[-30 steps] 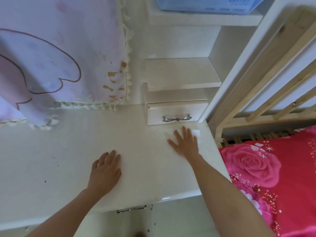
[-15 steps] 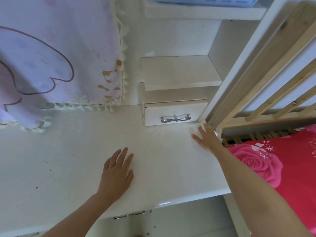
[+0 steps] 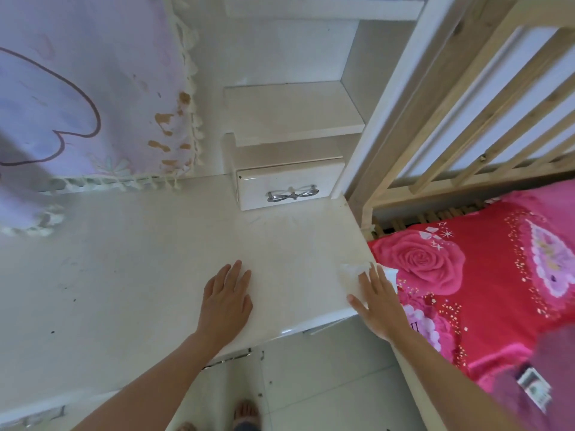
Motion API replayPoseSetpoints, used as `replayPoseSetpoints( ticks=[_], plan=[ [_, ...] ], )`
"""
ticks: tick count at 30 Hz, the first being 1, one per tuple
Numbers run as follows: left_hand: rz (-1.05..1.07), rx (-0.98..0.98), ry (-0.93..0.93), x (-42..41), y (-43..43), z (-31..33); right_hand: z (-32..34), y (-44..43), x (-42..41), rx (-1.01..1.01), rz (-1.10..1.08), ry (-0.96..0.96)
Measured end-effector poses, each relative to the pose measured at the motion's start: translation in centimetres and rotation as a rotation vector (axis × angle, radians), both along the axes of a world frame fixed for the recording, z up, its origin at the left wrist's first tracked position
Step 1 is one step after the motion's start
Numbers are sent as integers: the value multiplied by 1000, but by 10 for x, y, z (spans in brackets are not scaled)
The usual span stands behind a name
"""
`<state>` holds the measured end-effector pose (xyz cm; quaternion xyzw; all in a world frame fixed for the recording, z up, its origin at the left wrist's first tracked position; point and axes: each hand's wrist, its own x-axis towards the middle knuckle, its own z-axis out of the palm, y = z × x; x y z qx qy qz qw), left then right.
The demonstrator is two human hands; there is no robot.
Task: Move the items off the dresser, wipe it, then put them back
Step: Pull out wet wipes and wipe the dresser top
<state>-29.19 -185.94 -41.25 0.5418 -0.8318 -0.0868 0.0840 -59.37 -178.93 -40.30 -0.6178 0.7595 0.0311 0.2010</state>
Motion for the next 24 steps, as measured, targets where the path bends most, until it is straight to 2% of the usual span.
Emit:
replayPoseSetpoints(
  ticks=[4, 7, 10, 13, 16, 20, 24],
  plan=[
    [14, 39, -2, -2, 7, 7, -11, 28, 39, -12, -108, -19],
    [49, 3, -6, 6, 6, 10, -21, 34, 90, -95, -58, 0],
    [147, 62, 39, 26, 6, 15, -26, 35, 151, -198, 120, 30],
    [316, 101, 90, 60, 16, 21, -29, 27, 197, -195, 255, 39],
    [456, 84, 63, 111, 32, 20, -34, 23, 240, -217, 416, 31],
    [637, 168, 10, 176, 71, 22, -29, 25, 293, -155, 641, -20],
    [906, 127, 29, 225, 121, 18, -19, 23, 348, -82, 863, -24]
  ],
)
